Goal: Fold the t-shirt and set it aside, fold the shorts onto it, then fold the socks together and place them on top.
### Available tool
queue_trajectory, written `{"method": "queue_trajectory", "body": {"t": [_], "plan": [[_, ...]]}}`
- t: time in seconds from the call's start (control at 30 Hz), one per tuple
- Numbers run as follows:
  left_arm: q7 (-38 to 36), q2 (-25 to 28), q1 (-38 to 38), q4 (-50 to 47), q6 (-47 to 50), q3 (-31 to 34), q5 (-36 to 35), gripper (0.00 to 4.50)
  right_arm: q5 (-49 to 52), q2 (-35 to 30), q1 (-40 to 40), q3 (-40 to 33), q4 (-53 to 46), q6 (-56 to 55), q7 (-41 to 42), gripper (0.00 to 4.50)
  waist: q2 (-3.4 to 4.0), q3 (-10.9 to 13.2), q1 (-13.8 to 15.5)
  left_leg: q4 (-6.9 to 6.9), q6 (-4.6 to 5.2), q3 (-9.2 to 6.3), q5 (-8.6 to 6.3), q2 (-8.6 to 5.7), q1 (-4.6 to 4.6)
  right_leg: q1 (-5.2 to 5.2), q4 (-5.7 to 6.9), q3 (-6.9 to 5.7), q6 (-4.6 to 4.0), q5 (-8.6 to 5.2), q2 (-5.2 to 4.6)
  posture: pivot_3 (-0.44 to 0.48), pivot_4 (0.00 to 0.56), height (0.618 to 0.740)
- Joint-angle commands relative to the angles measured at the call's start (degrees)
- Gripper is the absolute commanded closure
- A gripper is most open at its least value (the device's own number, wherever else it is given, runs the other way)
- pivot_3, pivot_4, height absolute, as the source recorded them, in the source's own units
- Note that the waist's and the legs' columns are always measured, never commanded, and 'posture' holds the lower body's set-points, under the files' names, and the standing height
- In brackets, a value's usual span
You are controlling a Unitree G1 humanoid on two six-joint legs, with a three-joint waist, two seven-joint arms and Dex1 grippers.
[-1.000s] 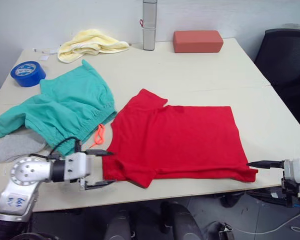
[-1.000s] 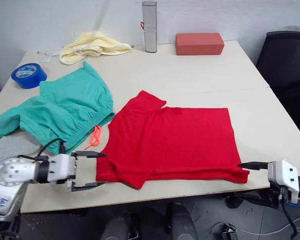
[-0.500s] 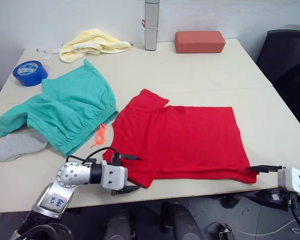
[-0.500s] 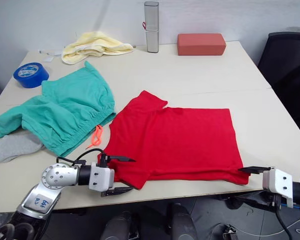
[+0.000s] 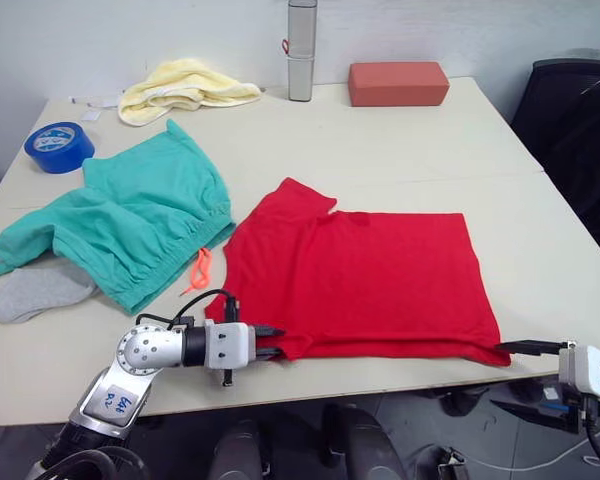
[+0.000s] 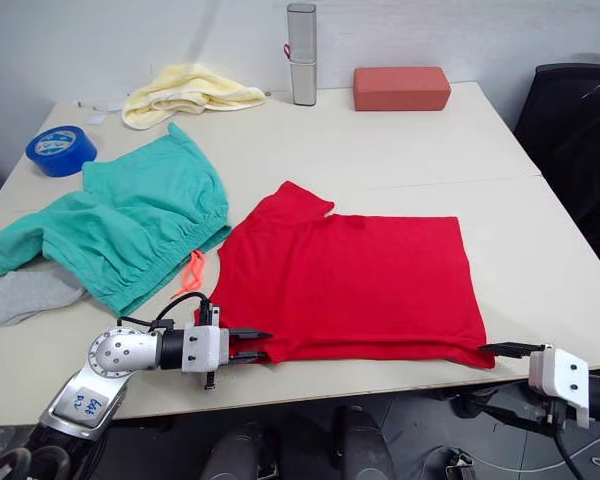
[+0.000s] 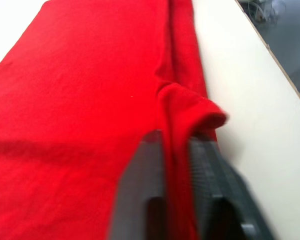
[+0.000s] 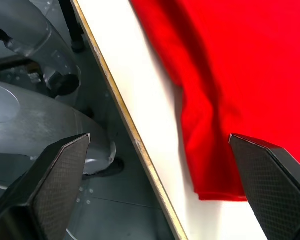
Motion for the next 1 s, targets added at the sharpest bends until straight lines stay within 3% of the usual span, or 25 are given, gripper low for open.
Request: {"method": "queue_trajectory", "body": {"t": [0.03, 0.23, 0.63, 0.77, 0.93, 1.0], "plan": [[-0.49, -0.06, 0.03, -4.00, 5.30, 1.47, -5.54, 4.47, 2.42, 0.26, 0.33, -1.48, -2.20, 2.01, -1.01, 0.00, 0.00, 0.00, -0.01, 0.00, 0.00, 0.00, 0.00, 0.00, 0.00, 0.00, 0.00, 0.00, 0.00, 0.00, 0.00, 0.000, 0.150, 0.740], [4.69, -1.79, -4.03, -3.36, 15.47, 4.66, -8.52, 4.47, 3.15, 0.13, -0.33, -2.16, -2.84, 5.40, -3.53, 0.00, 0.00, 0.00, 0.12, 0.01, 0.01, -0.07, 0.04, -0.04, -0.02, 0.01, 0.01, -0.02, 0.00, 0.00, 0.02, 0.000, 0.150, 0.740], [4.28, 1.37, -7.52, 1.12, 29.89, 2.32, -7.38, 4.47, 3.63, 0.75, -2.44, -1.33, -6.00, 15.58, -9.69, 0.00, 0.00, 0.00, -0.02, -0.02, -0.03, -0.08, 0.06, -0.23, -0.02, 0.02, 0.01, -0.02, 0.01, 0.01, 0.01, 0.000, 0.150, 0.740], [6.79, 0.35, -8.17, 1.30, 33.08, 3.55, -7.79, 3.47, 5.00, 1.03, -1.67, -2.07, -8.17, 18.99, -10.13, 0.00, 0.00, 0.00, 0.01, -0.02, -0.03, -0.09, 0.06, -0.16, -0.01, 0.02, 0.02, -0.02, 0.01, 0.01, 0.00, 0.000, 0.150, 0.740], [6.75, 0.64, -6.40, 0.18, 28.04, 7.29, -8.92, 1.98, 11.20, 1.98, -0.30, -5.38, -13.12, 25.20, -10.23, 0.00, 0.00, 0.00, 0.04, -0.02, -0.01, -0.10, 0.06, -0.15, -0.03, 0.02, 0.02, -0.02, 0.03, 0.02, -0.01, 0.000, 0.150, 0.740], [4.67, 0.78, -4.35, -1.53, 25.70, 11.55, -12.66, 1.98, 14.82, 2.21, 0.26, -8.09, -16.14, 29.13, -11.25, 0.00, 0.00, 0.00, -0.07, -0.02, -0.02, -0.11, 0.05, -0.07, -0.03, 0.02, 0.02, -0.01, 0.03, 0.01, -0.03, 0.000, 0.150, 0.740]]}}
